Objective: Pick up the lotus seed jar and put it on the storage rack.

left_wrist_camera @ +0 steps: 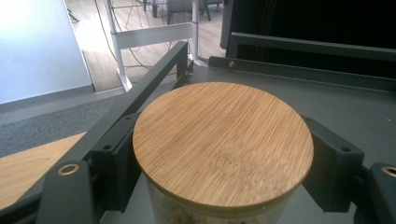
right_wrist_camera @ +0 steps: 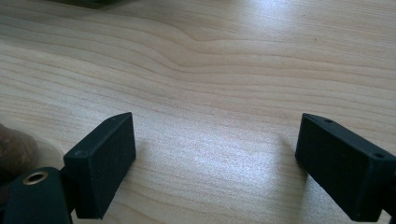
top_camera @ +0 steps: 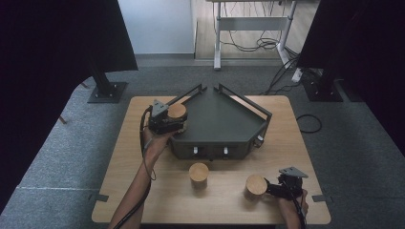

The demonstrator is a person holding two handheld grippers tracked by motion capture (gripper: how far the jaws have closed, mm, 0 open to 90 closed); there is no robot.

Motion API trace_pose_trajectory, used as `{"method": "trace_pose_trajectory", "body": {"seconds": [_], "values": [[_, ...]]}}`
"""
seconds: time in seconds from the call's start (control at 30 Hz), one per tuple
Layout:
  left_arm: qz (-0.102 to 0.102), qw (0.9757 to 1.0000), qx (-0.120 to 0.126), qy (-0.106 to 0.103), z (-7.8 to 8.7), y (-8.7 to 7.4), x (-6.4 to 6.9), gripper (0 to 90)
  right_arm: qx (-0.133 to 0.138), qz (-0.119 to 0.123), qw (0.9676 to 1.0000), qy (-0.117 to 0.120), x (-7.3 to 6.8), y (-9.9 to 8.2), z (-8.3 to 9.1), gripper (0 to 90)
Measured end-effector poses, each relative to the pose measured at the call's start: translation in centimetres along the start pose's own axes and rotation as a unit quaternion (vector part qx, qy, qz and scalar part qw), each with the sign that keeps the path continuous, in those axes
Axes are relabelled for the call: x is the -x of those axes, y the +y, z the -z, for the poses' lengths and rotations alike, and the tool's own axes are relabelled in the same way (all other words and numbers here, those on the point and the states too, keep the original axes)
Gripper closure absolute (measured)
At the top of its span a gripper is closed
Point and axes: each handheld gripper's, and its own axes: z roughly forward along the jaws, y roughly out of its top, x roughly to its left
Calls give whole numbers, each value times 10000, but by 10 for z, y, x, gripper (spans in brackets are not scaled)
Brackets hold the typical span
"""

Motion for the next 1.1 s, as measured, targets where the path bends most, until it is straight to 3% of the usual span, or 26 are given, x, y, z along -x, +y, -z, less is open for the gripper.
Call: {"method": "trace_pose_trajectory", "body": {"seconds": [0.63,0.73,0.9,1.1], "values": [[-170,9998,7,51,-1,-4,3,231,0,2,10000,0,0,0,0,117],[-307,9994,-96,118,-3,-2,6,179,0,0,10000,0,0,0,0,117],[-247,9995,-59,204,-4,-3,8,74,0,2,10000,0,0,0,0,116],[-214,9995,-6,232,0,-3,7,39,1,3,10000,0,0,0,0,116]]}}
